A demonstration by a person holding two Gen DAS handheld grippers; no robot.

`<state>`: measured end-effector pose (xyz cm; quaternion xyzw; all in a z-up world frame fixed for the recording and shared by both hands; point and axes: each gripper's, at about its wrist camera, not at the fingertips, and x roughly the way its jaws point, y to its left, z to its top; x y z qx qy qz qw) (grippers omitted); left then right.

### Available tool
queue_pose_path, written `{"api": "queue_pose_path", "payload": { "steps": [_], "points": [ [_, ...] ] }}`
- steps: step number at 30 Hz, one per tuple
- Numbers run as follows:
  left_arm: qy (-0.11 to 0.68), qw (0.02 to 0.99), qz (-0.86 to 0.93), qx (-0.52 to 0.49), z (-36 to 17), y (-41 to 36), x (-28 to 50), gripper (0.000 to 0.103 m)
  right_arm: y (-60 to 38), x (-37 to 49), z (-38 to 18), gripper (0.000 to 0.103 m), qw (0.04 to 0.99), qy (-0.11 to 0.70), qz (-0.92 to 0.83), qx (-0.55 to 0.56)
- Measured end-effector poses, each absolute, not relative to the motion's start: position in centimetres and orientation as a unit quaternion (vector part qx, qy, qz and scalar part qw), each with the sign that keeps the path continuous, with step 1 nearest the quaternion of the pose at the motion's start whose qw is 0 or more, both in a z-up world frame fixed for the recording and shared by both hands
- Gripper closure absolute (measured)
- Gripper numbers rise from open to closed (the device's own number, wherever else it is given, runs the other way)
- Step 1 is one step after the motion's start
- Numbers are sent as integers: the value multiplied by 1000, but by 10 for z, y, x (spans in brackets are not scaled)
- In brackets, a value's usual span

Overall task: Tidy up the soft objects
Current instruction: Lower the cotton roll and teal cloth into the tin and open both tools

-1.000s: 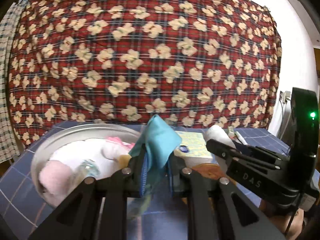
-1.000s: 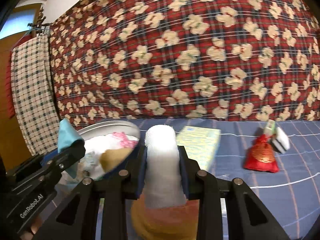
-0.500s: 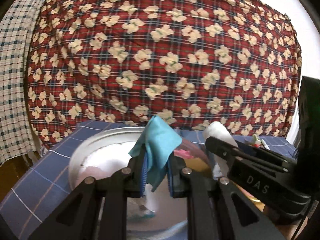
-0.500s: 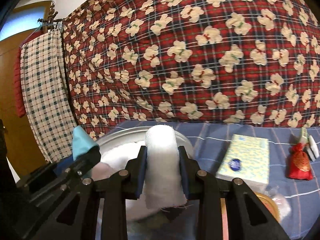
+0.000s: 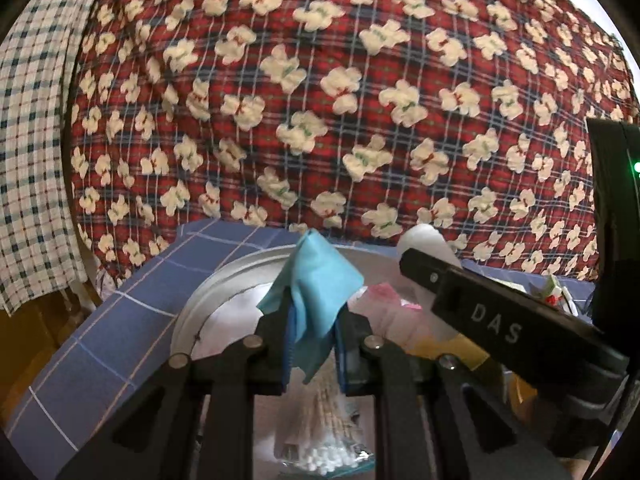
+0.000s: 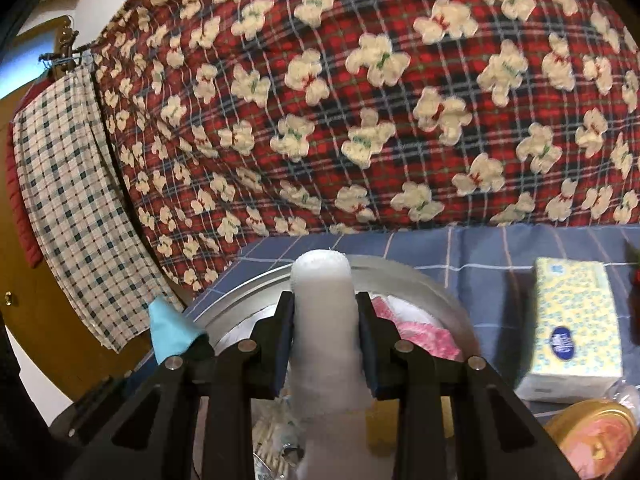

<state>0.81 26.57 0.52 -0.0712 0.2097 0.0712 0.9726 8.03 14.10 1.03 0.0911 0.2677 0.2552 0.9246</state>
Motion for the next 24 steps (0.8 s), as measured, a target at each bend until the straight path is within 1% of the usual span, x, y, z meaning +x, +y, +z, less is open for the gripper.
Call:
{"api": "queue_pose_path", "payload": {
  "steps": [8, 22, 23, 24],
  "points": [
    [249, 962, 73, -87, -12, 276, 21, 88, 156, 95, -1, 70, 916, 302, 257, 67],
    [271, 955, 92, -78, -21, 278, 28, 88, 160, 105, -8, 69, 893, 340, 285, 71],
    [271, 955, 98, -73, -22, 277, 28, 88, 159, 106, -9, 66, 891, 343, 288, 75],
    [271, 955, 100, -70, -22, 277, 28, 88, 159, 106, -9, 57, 889, 345, 290, 79]
  ]
}}
